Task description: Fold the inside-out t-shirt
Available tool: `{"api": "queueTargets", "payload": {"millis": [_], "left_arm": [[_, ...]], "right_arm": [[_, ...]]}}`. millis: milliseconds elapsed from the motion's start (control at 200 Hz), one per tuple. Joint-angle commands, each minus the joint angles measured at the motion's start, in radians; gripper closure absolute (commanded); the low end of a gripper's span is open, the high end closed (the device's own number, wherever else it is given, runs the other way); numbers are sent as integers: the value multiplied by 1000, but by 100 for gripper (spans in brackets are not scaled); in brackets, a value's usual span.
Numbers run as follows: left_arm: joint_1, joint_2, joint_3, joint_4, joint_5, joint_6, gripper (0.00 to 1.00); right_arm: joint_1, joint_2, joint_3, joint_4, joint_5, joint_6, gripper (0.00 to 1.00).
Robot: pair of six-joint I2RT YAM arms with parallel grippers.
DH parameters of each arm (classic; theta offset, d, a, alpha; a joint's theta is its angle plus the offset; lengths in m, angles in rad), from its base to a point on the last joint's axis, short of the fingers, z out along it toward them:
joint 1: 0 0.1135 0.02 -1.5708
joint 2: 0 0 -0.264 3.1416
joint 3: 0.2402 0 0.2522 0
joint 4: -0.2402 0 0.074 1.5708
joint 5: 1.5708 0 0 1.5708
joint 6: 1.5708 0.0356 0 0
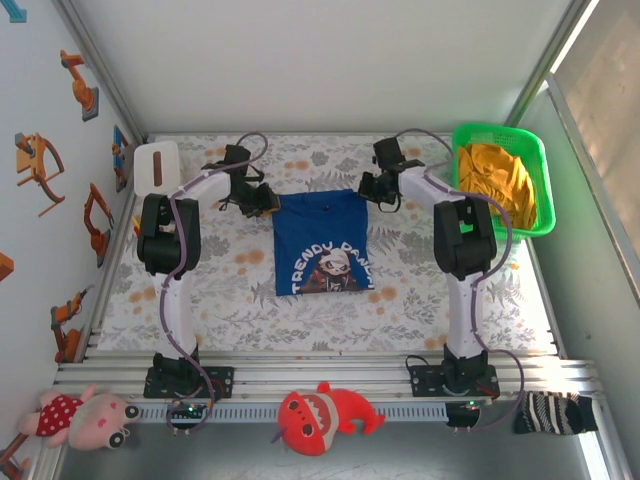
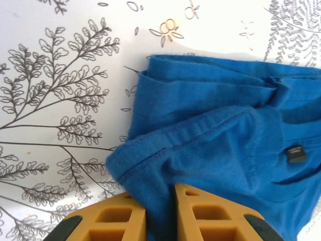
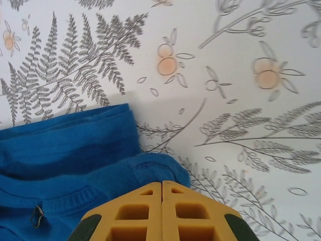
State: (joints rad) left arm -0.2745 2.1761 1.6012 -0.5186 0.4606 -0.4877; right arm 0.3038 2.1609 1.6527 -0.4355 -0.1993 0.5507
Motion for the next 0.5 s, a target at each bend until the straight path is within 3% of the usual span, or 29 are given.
{"api": "queueTargets", "payload": {"millis": [0,195,491], "left_arm": [[7,-66,-44,69,-17,18,83],[9,-93,-102,178,-48,14,84],[10,-110,-176,377,-107,-38,84]], "right_arm": [[-19,-95,-40,134,-16,69,100],[-20,-100,-94,261,-12,136,100],[-22,7,-71,311,-4,198,100]]}}
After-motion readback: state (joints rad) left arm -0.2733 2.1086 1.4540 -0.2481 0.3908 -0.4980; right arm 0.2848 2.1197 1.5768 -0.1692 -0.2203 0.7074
